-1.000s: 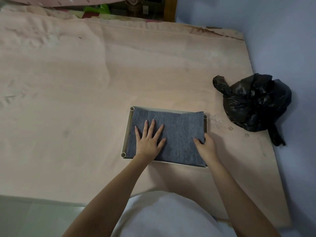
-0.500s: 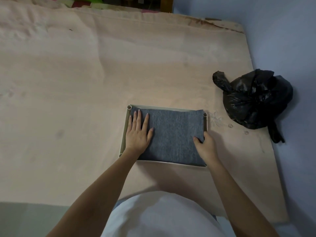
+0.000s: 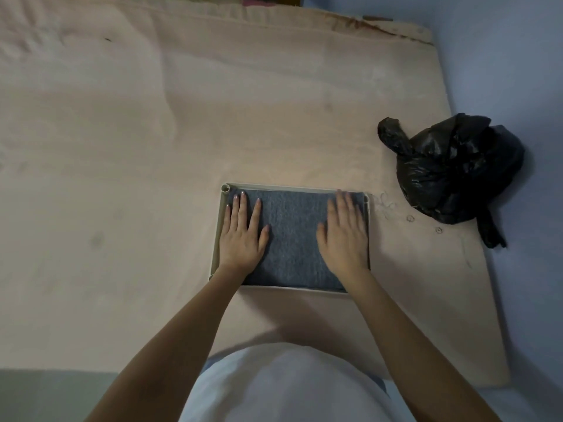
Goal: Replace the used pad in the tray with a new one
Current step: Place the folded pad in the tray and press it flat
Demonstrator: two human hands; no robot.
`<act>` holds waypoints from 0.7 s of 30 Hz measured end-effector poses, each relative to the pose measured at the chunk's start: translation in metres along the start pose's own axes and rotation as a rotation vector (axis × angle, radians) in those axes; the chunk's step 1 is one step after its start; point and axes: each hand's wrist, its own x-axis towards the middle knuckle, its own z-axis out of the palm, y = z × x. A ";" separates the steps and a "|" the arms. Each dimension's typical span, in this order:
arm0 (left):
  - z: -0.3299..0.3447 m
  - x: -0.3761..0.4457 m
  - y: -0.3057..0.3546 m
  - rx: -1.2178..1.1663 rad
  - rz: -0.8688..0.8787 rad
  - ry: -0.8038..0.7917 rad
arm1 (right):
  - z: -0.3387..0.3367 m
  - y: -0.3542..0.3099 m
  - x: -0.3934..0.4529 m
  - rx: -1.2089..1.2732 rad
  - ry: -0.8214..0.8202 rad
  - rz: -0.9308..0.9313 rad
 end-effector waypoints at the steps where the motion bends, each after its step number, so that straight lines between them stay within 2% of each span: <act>1: 0.000 0.000 0.000 0.001 0.000 0.002 | 0.005 -0.007 0.004 -0.012 -0.039 -0.043; 4: 0.002 0.000 -0.001 -0.008 0.001 0.002 | 0.022 -0.027 0.010 -0.045 -0.131 -0.104; 7: 0.002 0.000 -0.001 -0.016 -0.002 0.004 | 0.035 -0.033 0.013 -0.054 -0.159 -0.069; 14: 0.004 0.000 -0.001 -0.012 -0.008 0.008 | 0.041 0.003 0.009 0.056 -0.085 -0.003; 21: 0.002 0.000 0.001 -0.004 -0.015 0.021 | 0.041 0.016 0.006 0.180 -0.067 0.151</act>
